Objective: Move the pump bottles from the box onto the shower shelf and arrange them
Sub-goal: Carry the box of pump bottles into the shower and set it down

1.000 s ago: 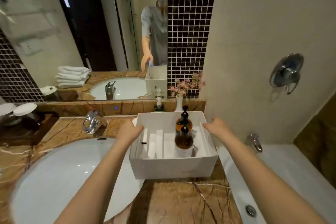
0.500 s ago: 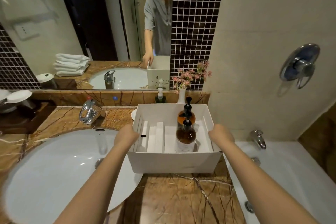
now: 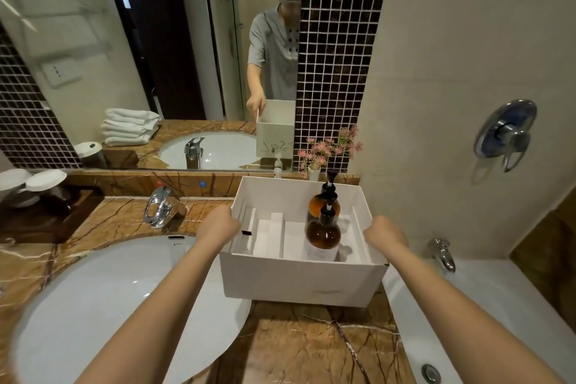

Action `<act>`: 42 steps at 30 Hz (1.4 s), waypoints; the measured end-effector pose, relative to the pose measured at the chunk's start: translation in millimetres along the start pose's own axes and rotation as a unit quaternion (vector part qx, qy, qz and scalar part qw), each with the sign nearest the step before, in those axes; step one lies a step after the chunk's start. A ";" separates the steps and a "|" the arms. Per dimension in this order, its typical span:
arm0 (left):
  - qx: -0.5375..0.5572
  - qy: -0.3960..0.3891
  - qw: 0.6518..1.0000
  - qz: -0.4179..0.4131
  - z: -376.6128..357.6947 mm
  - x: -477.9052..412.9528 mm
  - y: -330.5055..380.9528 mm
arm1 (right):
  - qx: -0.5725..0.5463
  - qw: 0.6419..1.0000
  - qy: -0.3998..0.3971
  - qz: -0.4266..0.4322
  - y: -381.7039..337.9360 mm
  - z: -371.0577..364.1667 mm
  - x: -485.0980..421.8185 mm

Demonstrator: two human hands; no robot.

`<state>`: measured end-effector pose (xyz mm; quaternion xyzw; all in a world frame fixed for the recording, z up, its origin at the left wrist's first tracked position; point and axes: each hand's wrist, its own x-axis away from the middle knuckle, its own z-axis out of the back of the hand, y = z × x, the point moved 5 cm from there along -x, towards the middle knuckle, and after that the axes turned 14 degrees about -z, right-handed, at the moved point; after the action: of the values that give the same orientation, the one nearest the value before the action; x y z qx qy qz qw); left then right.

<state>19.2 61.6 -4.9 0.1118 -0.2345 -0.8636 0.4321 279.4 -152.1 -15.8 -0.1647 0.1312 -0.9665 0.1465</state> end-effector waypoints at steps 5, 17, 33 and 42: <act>0.013 0.026 0.999 -0.022 56.3 8.9 32.4 | -0.005 1.000 0.023 0.017 -20.2 70.1 20.7; 0.026 0.119 0.990 -0.072 219.0 46.3 138.9 | -0.058 0.996 0.025 0.067 -44.3 251.0 93.3; 0.066 0.126 0.986 -0.088 261.2 79.0 190.9 | -0.085 0.992 0.042 0.080 -28.1 323.5 143.8; 0.079 0.099 0.985 -0.120 242.6 84.2 226.9 | -0.071 0.995 0.069 0.033 16.2 342.8 141.7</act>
<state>30.0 -48.0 319.6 0.2579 -0.2433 -0.8723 0.3366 277.6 -283.7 331.4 -0.1029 0.2148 -0.9585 0.1565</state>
